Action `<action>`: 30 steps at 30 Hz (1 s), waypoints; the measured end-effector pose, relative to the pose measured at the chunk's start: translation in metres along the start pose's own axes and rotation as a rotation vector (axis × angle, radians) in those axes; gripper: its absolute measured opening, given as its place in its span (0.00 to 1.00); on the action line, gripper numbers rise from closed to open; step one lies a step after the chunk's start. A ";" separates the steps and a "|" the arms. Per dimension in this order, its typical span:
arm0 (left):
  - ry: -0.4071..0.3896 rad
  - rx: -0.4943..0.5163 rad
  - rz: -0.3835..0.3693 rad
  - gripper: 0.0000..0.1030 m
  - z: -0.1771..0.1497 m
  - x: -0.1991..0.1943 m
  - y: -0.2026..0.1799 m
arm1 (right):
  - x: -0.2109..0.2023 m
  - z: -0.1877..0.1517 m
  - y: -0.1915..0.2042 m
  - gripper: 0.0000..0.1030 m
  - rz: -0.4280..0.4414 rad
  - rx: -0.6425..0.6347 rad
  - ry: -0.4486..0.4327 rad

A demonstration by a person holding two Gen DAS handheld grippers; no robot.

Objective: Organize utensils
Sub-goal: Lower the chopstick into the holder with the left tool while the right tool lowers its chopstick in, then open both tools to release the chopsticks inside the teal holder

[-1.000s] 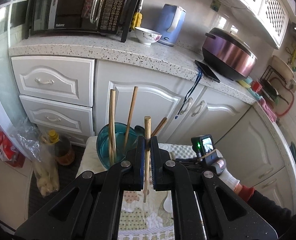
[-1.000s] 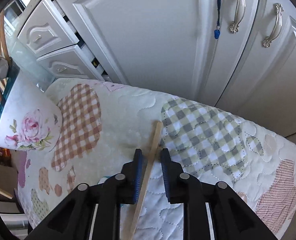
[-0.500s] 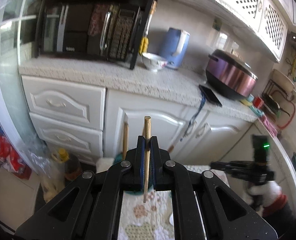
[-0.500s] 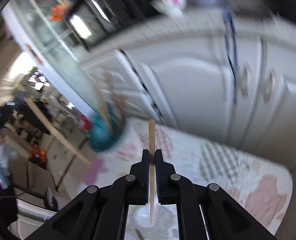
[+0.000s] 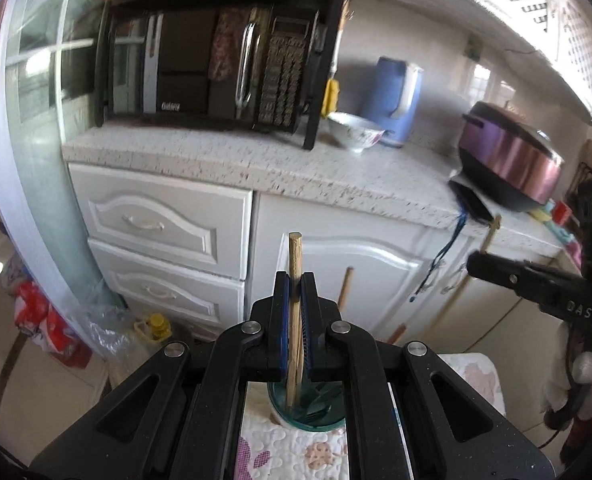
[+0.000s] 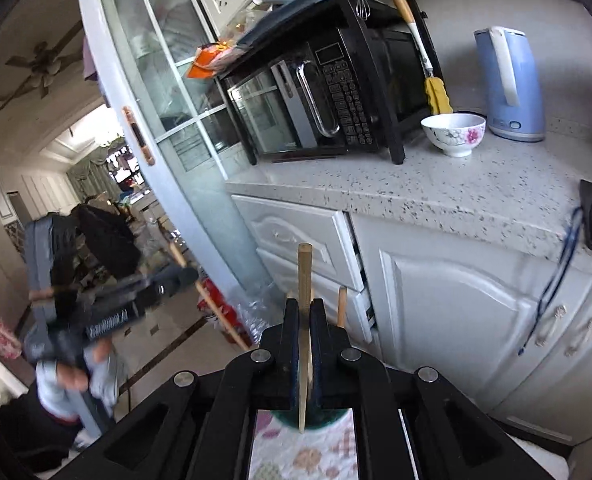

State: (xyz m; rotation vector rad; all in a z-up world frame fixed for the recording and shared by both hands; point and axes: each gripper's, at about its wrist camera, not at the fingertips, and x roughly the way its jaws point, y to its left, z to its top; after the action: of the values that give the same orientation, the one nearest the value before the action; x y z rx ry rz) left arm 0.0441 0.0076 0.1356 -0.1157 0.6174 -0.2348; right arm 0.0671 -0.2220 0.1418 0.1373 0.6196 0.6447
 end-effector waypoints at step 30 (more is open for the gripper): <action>0.127 -0.014 0.036 0.28 -0.056 0.054 -0.013 | 0.057 -0.067 -0.024 0.33 -0.093 0.044 0.224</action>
State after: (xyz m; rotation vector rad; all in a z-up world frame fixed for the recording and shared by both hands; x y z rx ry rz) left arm 0.0514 -0.0205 0.0624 -0.1036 0.7473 -0.2039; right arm 0.0765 -0.2114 0.0516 0.0774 0.8519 0.5607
